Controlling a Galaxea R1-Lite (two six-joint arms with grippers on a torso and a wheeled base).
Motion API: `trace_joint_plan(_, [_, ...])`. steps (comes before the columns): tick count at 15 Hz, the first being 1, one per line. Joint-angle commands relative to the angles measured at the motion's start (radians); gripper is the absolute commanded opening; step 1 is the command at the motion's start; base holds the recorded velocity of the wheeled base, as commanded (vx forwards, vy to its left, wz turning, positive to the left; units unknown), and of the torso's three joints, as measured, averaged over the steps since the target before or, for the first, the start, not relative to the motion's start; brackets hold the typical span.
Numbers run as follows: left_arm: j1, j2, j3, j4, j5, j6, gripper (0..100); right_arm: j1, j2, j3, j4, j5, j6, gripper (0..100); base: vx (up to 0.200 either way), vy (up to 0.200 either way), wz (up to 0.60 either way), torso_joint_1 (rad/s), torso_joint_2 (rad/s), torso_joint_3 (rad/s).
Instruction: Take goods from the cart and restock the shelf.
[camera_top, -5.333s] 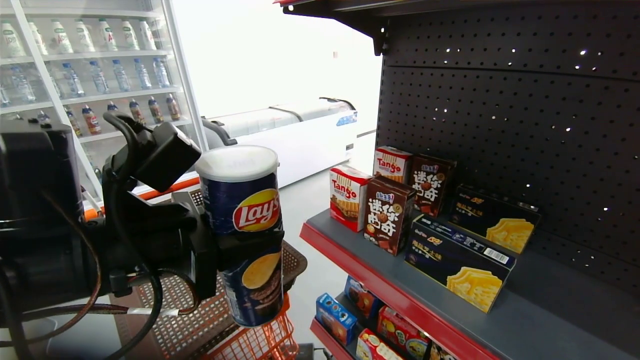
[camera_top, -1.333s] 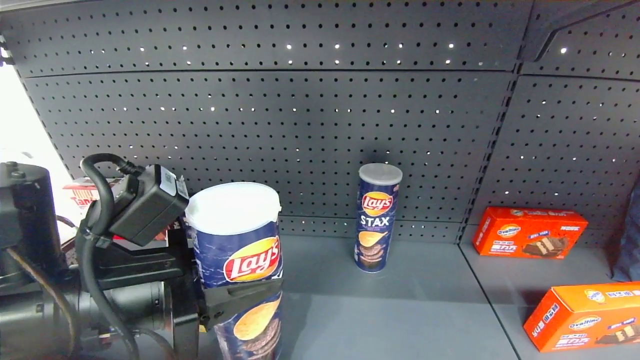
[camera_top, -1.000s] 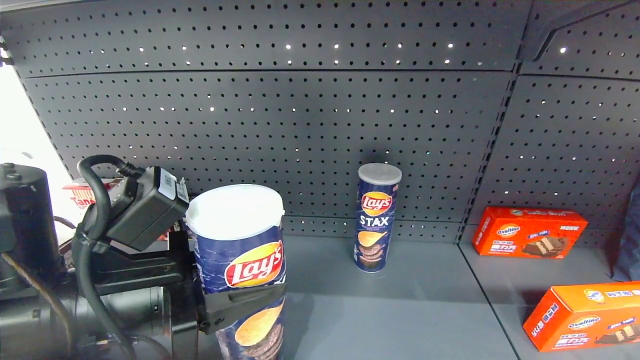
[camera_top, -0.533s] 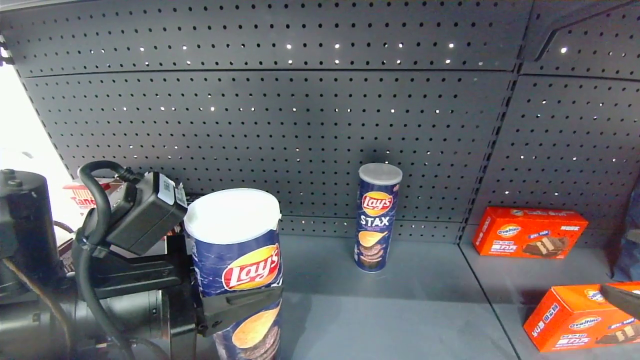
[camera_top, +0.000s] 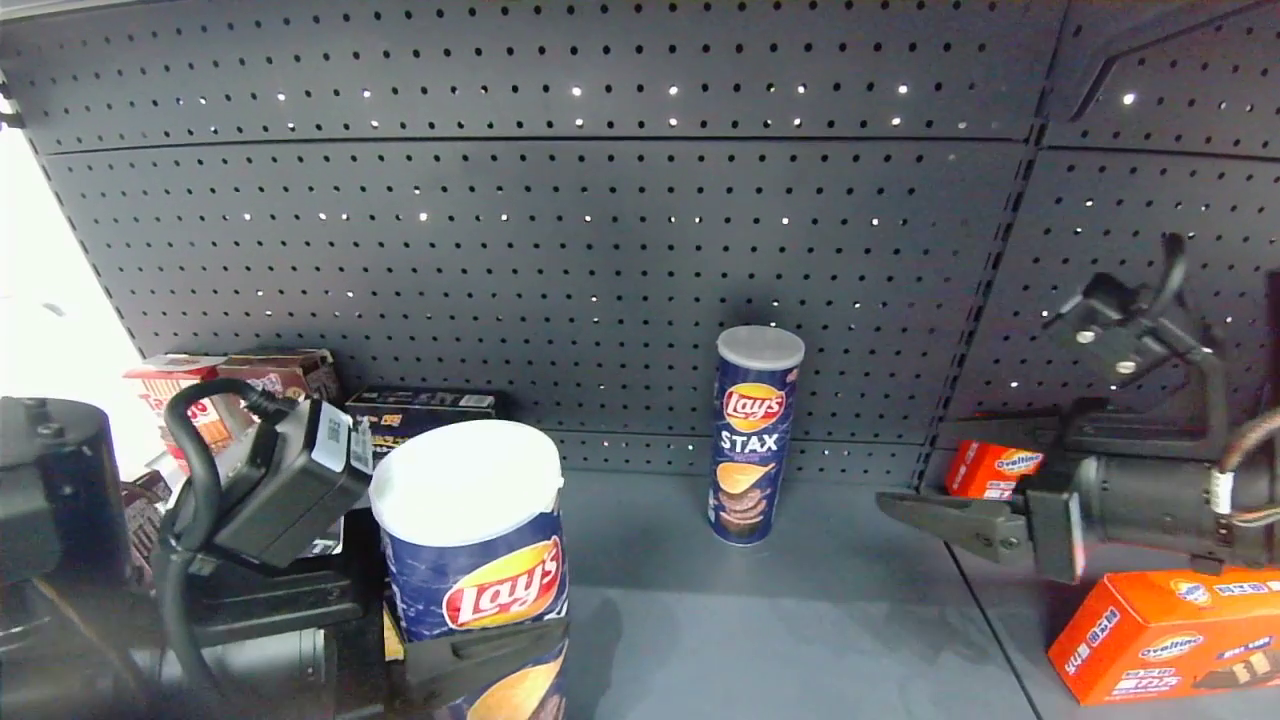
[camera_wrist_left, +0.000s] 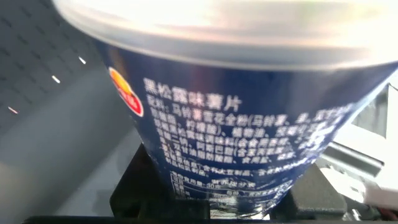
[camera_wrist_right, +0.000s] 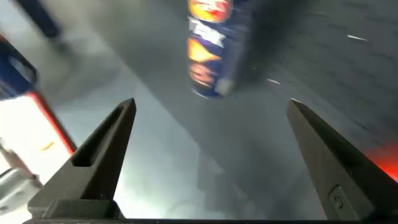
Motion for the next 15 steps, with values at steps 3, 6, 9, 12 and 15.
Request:
trace_joint_plan(3, [0.000,-0.016,0.044,0.003,-0.001,-0.004,0,-0.035,0.201,-0.040,-0.135,0.148,-0.023,100,0.000,0.000,0.00,0.000,0.00,0.000])
trace_joint_plan(6, [-0.001,-0.033,0.038,-0.006,0.001,-0.047,0,-0.109,0.301,-0.044,-0.296,0.334,-0.073,100,0.000,0.000,0.00,0.000,0.00,0.000])
trace_joint_plan(9, [-0.001,-0.033,0.035,-0.007,0.001,-0.067,0,-0.135,0.338,-0.045,-0.339,0.412,-0.082,100,0.000,0.000,0.00,0.000,0.00,0.000])
trace_joint_plan(12, [-0.001,-0.033,0.035,-0.007,0.001,-0.067,0,-0.139,0.384,-0.073,-0.373,0.441,-0.082,100,0.000,0.000,0.00,0.000,0.00,0.000])
trace_joint_plan(15, [-0.001,-0.033,0.037,-0.007,0.001,-0.067,0,-0.142,0.427,-0.102,-0.376,0.444,-0.082,100,0.000,0.000,0.00,0.000,0.00,0.000])
